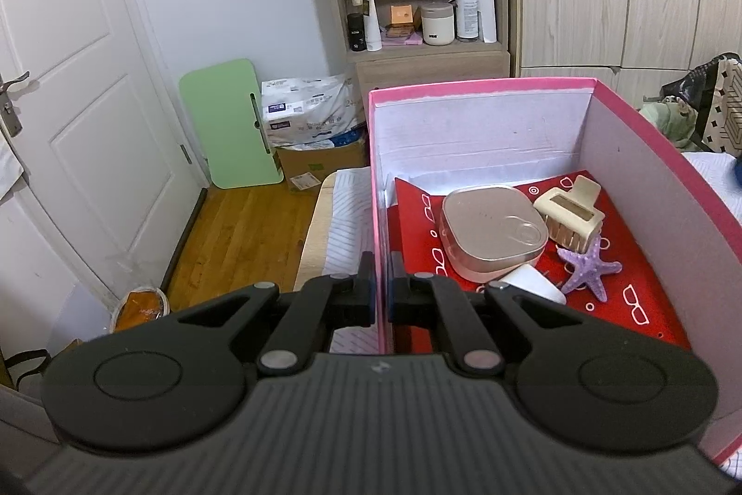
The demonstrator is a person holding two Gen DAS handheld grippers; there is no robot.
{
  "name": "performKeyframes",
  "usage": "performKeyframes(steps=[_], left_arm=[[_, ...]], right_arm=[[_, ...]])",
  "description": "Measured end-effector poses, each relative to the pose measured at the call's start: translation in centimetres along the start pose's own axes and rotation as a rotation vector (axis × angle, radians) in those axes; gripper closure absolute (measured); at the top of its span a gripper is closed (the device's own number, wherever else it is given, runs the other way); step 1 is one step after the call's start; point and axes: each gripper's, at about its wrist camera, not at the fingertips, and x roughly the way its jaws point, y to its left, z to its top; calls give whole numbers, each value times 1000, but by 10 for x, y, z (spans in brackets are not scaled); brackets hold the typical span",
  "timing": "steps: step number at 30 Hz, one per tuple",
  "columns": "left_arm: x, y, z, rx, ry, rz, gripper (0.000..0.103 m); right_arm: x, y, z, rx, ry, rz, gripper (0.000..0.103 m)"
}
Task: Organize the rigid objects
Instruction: 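Grasp the silver keys on the ring with the right tool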
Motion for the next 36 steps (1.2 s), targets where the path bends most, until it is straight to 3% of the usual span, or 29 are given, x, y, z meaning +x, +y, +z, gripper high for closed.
performKeyframes(steps=[6,11,13,18,21,22,25,28,31,32,36], left_arm=[[0,-1,1,5,1,6,99],[-1,0,0,-4,-5,5,99],[-2,0,0,-3,-6,4,99],[-2,-2,0,10,-4,12,99],[-2,-2,1,11,-3,16,99],[-2,-2,1,10,-3,14,99],[-2,-2,1,7,-3,14,99],[-2,-1,1,2,-3,11,99],[-2,-1,1,2,-4,10,99],[-2,-1,1,1,-4,10,99],[-2,-1,2,0,-4,7,99]], right_arm=[[-39,-18,-34,126,-66,-113,26],[-24,-31,-75,210,-73,-195,26],[-12,-35,-94,261,-79,-205,31],[20,-41,-124,267,-43,-246,59],[39,-40,-129,190,-10,-252,74],[44,-40,-129,170,-2,-255,74],[60,-40,-128,99,12,-290,73],[73,-44,-126,53,10,-357,60],[72,-53,-123,124,-3,-323,62],[71,-55,-122,135,-5,-318,77],[65,-52,-122,166,-24,-307,78]])
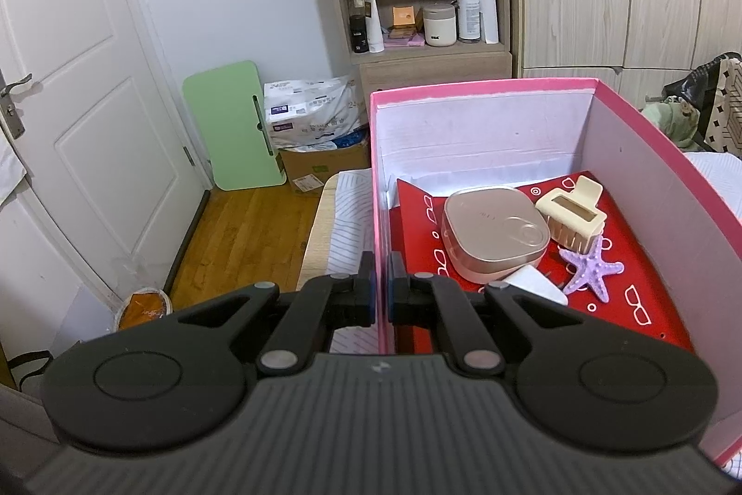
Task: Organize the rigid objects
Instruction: 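Grasp the silver keys on the ring with the right tool, then lower the keys into the pink box beside the charger cube and release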
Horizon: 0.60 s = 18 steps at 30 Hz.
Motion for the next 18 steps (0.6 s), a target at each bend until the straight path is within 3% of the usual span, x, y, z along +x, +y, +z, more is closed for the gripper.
performKeyframes(steps=[9,18], left_arm=[[0,-1,0,-7,-1,-5,99],[1,0,0,-11,-2,-9,99]], right_arm=[[-30,4,4,50,-92,-25,78],[-71,8,41,30,-208,-62,78]])
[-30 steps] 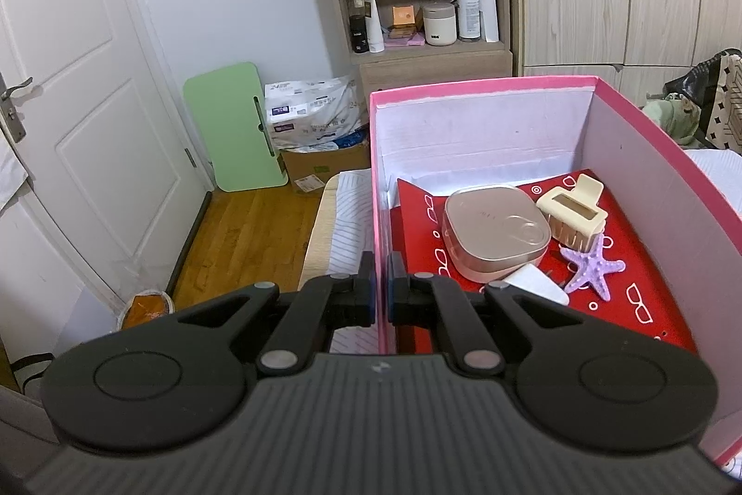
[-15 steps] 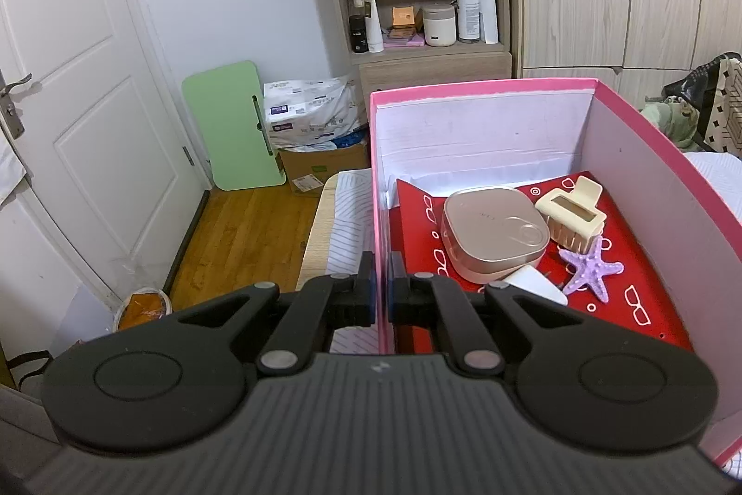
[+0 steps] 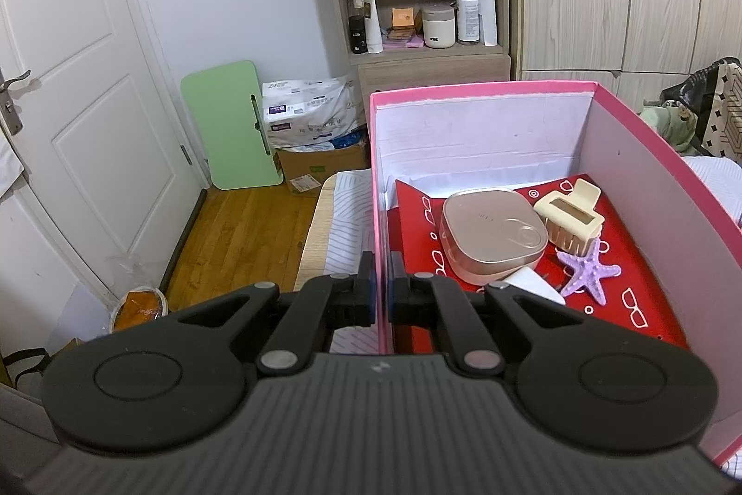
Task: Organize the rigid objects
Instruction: 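Lower the keys into the pink box beside the charger cube and release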
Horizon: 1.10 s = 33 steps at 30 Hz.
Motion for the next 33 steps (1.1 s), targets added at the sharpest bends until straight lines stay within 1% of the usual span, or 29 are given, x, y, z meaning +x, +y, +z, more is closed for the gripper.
performKeyframes(steps=[3,5,7,10,14,17,23,28,31,33], left_arm=[[0,2,-1,-3,-1,-4,99],[1,2,-1,-5,-1,-5,99],[1,3,-1,-11,-2,-8,99],[1,3,-1,-13,-2,-11,99],[2,4,-1,-14,-3,-13,99],[1,4,-1,-19,-4,-17,99],[2,5,-1,-19,-4,-18,99],[2,5,-1,-21,-4,-18,99],[2,5,-1,-20,-4,-19,99],[1,5,-1,-20,-5,-22,99]], right_arm=[[-12,6,24,-31,-51,-3,78],[-17,11,40,-49,-82,10,78],[-20,17,52,-57,-100,38,78],[-15,27,64,-71,-93,94,78],[4,44,65,-94,-45,147,78],[28,55,61,-104,24,173,78],[74,67,54,-117,159,174,78],[103,78,53,-162,228,149,78],[114,76,55,-132,242,154,77],[111,76,56,-117,203,185,77]])
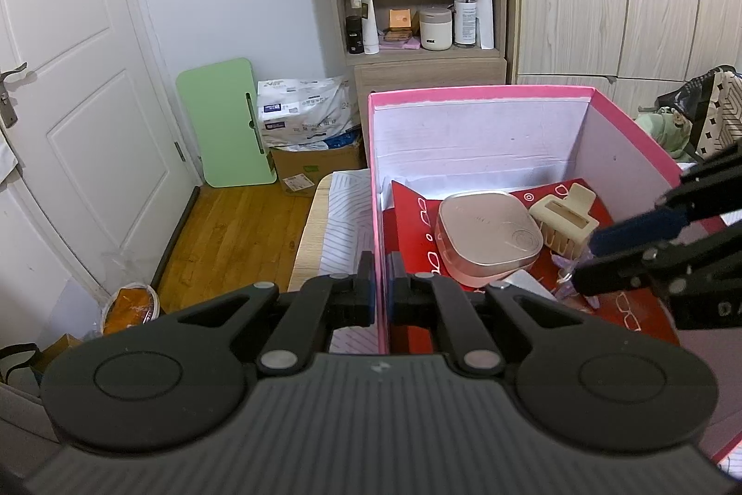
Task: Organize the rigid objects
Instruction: 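Lower the keys into the pink box beside the charger cube and release, then grasp the yellow starfish with the right tool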
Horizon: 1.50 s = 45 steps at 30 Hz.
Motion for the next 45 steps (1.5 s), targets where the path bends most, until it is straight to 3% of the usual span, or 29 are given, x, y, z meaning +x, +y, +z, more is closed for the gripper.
performKeyframes(steps=[5,10,18,26,29,35,38,41,45], left_arm=[[0,1,0,-1,0,-3,98],[0,0,0,7,2,1,98],[0,2,0,2,1,-4,98],[1,5,2,-33,23,-11,98],[6,14,8,-80,109,-51,98],[-13,16,22,8,155,-100,97],[-17,15,19,44,195,-115,97],[-14,19,17,37,260,-148,97],[-13,20,14,21,303,-158,96]], right_arm=[[-30,1,-4,30,-123,25,76],[-66,-12,-17,147,-166,34,74],[-103,-49,-62,313,-140,-125,69],[-97,-74,-113,442,-88,-208,66],[-90,-74,-130,456,-89,-241,65],[-75,-81,-148,421,-126,-250,57],[-62,-80,-151,391,-136,-273,54],[-53,-79,-151,364,-160,-292,43],[-38,-76,-147,282,-166,-337,42]])
